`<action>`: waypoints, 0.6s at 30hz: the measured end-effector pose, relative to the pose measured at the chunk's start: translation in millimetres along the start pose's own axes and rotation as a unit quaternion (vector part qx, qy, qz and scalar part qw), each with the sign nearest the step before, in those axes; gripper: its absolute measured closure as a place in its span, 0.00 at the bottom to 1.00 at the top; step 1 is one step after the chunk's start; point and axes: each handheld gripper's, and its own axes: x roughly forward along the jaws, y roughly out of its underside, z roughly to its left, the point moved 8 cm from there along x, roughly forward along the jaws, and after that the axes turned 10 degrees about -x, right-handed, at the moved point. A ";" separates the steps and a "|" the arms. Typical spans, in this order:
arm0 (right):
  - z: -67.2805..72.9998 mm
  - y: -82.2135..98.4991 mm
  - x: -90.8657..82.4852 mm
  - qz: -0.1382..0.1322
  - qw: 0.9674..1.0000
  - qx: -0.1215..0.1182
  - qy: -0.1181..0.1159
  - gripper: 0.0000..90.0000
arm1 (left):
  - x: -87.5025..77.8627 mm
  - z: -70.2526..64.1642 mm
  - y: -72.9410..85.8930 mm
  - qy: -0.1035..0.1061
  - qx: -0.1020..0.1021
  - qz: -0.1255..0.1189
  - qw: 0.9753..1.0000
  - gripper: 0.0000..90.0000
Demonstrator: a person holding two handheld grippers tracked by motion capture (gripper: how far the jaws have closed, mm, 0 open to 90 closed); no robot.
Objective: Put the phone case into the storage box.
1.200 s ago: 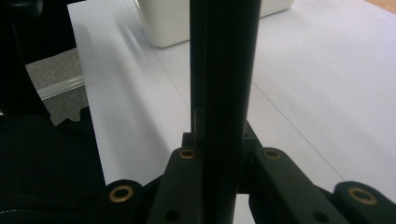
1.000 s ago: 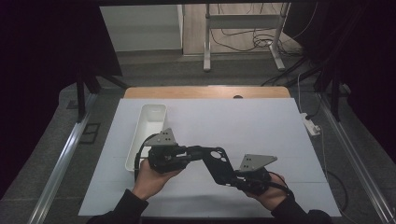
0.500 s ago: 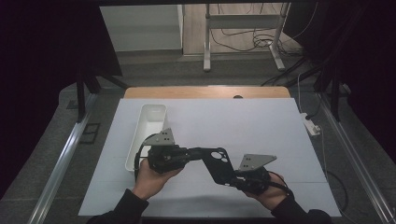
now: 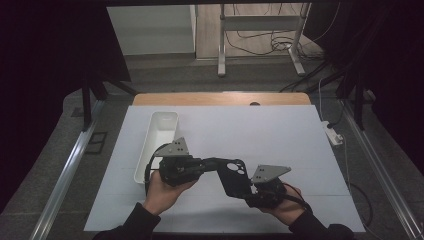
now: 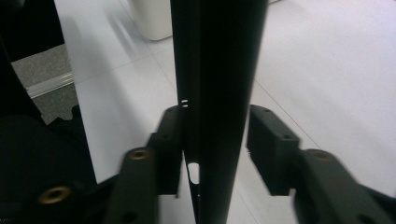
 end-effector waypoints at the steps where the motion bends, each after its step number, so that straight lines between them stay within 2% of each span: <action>1: -0.5 -0.3 0.7 0.000 1.000 -0.002 0.005 0.48 | 0.0 -0.3 -0.2 -0.003 0.002 0.002 1.000 0.93; 5: -2.2 -1.2 0.4 -0.004 1.000 -0.005 0.016 0.37 | -2.0 1.5 -1.2 -0.015 0.007 0.004 1.000 0.93; 9: -4.1 -0.6 -2.8 -0.005 1.000 -0.001 0.016 0.30 | -5.0 4.8 -2.3 -0.027 0.007 0.004 1.000 0.93; 14: -4.4 2.2 -6.5 -0.002 1.000 0.014 0.002 0.23 | -10.0 11.4 -4.6 -0.051 0.005 0.003 0.999 0.93; 18: -4.8 6.7 -12.1 0.004 1.000 0.019 0.007 0.17 | -14.0 17.0 -5.3 -0.063 0.005 0.006 0.998 0.93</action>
